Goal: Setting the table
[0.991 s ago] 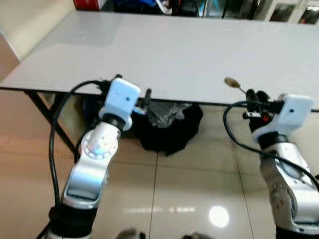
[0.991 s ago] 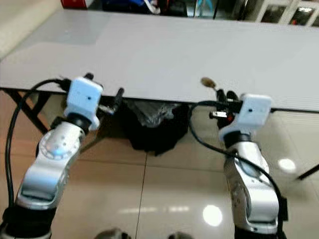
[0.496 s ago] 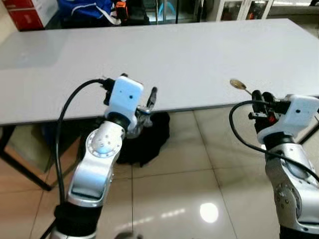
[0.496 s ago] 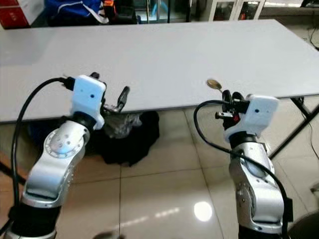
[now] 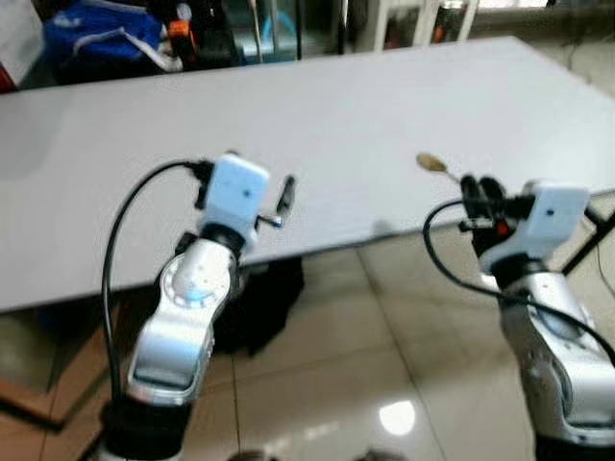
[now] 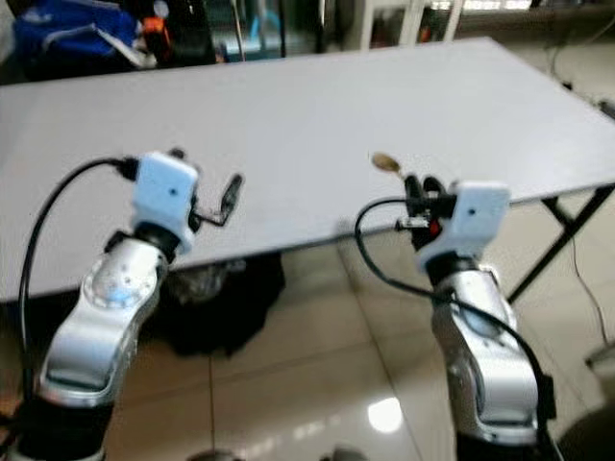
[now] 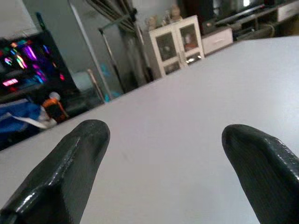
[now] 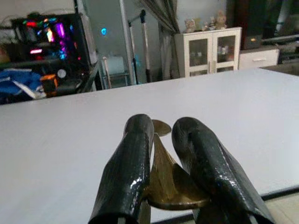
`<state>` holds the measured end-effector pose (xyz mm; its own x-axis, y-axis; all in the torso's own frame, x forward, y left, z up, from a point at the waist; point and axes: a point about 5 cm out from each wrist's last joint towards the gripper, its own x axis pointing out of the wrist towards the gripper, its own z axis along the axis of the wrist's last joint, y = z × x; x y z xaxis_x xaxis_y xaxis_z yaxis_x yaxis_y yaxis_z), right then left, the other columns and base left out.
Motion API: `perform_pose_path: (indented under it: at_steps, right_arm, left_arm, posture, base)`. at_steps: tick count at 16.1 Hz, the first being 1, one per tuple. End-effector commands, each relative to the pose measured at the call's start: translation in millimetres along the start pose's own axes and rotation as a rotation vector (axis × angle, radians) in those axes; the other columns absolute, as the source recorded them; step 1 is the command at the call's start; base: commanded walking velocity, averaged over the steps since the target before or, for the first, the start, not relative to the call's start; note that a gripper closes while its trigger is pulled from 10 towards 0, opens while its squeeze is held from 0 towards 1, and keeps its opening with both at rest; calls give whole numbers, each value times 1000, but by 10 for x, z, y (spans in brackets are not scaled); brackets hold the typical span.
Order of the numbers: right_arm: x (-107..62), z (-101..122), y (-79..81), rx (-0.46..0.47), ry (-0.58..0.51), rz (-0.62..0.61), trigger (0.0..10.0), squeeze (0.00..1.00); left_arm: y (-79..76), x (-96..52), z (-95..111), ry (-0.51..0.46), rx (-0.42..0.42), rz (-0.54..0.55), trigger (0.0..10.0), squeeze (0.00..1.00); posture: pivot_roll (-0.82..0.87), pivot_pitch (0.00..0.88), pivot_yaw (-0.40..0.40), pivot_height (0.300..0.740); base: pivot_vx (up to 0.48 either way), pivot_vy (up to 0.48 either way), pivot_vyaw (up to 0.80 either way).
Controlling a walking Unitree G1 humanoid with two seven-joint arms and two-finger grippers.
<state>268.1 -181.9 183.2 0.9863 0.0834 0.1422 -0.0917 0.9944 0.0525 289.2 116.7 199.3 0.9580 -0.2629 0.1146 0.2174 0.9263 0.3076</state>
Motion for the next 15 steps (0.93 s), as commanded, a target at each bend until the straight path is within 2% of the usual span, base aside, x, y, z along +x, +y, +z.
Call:
perform_pose_path:
  at_steps: [1,5,6,7,9,10,12,15]
  right_arm:
    - [41,36,141,-11,-21,78,10000,0]
    - [8,13,222,6,-16,127,10000,0]
    - [-54,-44,249,49,4,162,10000,0]
    - [-79,-64,244,52,7,158,10000,0]
    - [-171,-134,193,33,-9,97,10000,0]
    - [-174,-144,175,22,-12,74,10000,0]
    - [-174,-124,18,-19,-61,-64,10000,0]
    - [-131,-135,-45,-32,-89,-83,10000,0]
  left_arm:
    - [84,-26,19,0,20,21,10000,0]
    - [85,-99,4,14,26,22,10000,0]
    - [59,-154,0,10,28,10,10000,0]
    - [37,-181,-2,8,17,-6,10000,0]
    - [-66,-336,-77,43,22,-101,10000,0]
    - [-82,-357,-92,47,16,-124,10000,0]
    - [-208,-456,-106,36,-20,-294,10000,0]
    - [-241,-453,-113,30,-22,-360,10000,0]
  posture:
    - [28,64,6,740]
    - [31,93,3,740]
    - [39,112,0,740]
    - [43,119,-2,740]
    - [50,144,-1,740]
    - [51,145,1,740]
    - [51,146,17,740]
    - [56,133,25,740]
  base:
    - [360,0,431]
    - [351,0,800]
    - [0,0,0]
    - [0,0,0]
    - [0,0,0]
    - [0,0,0]
    - [0,0,0]
    - [0,0,0]
